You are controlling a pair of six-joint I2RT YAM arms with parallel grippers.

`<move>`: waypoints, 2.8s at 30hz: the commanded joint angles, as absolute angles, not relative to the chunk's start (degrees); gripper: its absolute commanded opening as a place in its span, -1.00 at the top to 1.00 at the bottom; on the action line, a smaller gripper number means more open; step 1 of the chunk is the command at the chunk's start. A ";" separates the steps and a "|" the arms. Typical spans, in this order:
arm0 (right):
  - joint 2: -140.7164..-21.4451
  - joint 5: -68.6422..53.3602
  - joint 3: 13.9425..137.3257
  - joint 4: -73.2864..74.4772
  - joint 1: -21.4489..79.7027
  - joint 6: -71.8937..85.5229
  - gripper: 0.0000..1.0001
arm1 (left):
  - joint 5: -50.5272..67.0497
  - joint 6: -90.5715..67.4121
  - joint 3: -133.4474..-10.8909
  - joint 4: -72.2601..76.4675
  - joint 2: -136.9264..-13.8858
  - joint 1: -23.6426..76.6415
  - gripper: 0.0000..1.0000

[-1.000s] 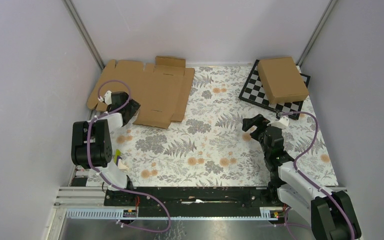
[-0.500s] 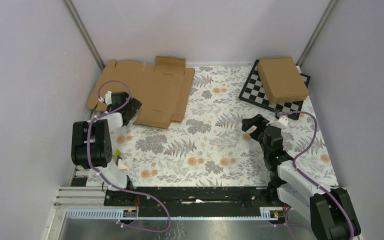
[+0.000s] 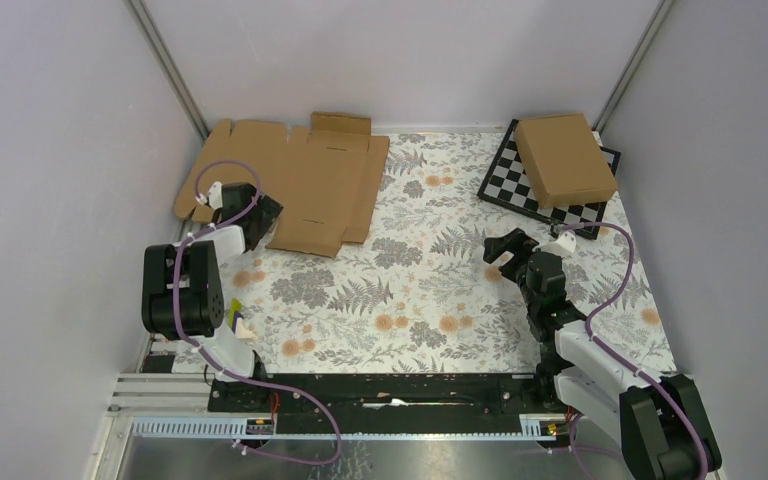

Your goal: Fold the paper box

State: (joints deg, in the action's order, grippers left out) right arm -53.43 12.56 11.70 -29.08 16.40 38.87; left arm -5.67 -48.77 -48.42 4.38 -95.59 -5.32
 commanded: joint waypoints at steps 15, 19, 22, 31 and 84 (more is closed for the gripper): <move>-53.79 12.92 12.30 -31.64 16.57 39.12 -0.97 | -3.10 -50.97 -50.46 6.70 -92.68 -5.41 -0.71; -53.88 12.92 12.28 -31.73 16.57 39.16 -0.97 | -3.50 -51.29 -49.78 6.72 -91.57 -5.10 -0.71; -53.89 12.83 12.29 -31.77 16.52 39.14 -0.97 | -3.54 -51.50 -49.66 6.69 -91.13 -5.09 -0.71; -54.22 12.59 12.30 -31.99 16.52 39.46 -0.97 | -3.91 -51.59 -49.91 6.50 -91.19 -5.01 -0.68; -53.95 12.66 12.18 -32.08 16.52 39.37 -0.97 | -2.74 -53.64 -46.66 14.32 -92.00 -4.92 0.26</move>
